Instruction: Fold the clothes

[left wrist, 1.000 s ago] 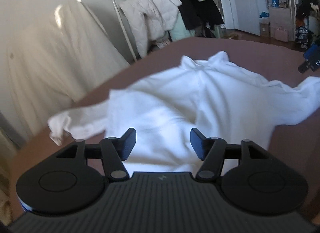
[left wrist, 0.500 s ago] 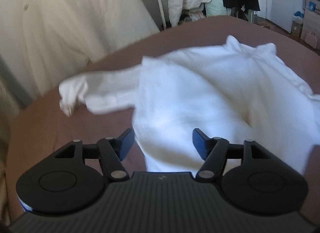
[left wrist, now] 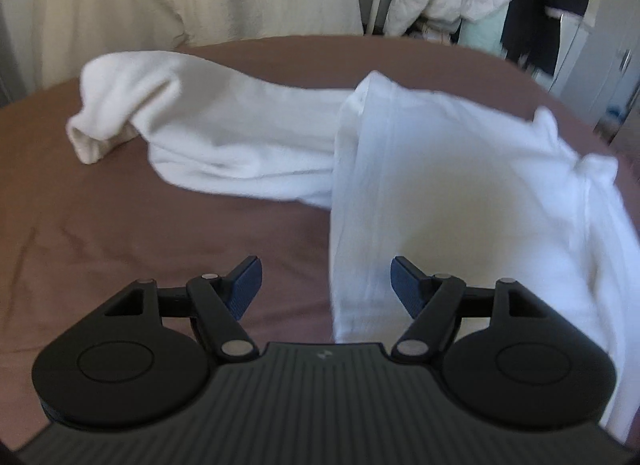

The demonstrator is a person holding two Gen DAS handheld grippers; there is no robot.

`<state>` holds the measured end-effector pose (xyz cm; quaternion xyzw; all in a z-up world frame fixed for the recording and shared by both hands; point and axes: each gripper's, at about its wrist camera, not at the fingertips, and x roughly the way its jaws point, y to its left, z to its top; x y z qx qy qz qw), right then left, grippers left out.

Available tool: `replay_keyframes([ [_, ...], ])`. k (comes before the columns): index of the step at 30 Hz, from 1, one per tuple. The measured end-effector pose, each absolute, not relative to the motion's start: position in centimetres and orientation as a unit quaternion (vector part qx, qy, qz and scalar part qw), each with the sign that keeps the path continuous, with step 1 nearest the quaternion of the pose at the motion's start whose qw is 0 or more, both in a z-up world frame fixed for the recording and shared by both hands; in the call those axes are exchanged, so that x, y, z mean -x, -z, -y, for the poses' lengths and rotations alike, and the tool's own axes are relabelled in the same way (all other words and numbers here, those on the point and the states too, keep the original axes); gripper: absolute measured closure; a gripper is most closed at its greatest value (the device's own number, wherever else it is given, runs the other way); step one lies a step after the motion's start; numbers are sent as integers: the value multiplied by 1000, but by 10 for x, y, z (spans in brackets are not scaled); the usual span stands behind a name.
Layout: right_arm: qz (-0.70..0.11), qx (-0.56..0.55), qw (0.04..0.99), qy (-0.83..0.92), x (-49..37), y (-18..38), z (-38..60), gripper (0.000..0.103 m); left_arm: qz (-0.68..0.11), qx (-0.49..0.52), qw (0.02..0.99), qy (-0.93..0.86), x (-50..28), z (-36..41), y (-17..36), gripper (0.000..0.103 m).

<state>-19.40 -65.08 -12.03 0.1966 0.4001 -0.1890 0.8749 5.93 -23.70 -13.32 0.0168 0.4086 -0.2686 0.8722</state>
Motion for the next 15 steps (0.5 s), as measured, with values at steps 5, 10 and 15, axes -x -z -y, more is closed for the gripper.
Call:
replay_keyframes([
  [5,-393,-253,865,181,198,135,665,34,-440,76,848,288,-75,245,155,25],
  [10,-397,-244,867,176,201,144,670,34,-442,45,855,266,-67,262,154,98],
  [15,-397,-246,867,174,205,150,677,34,-322,-34,933,157,0,270,78,99],
])
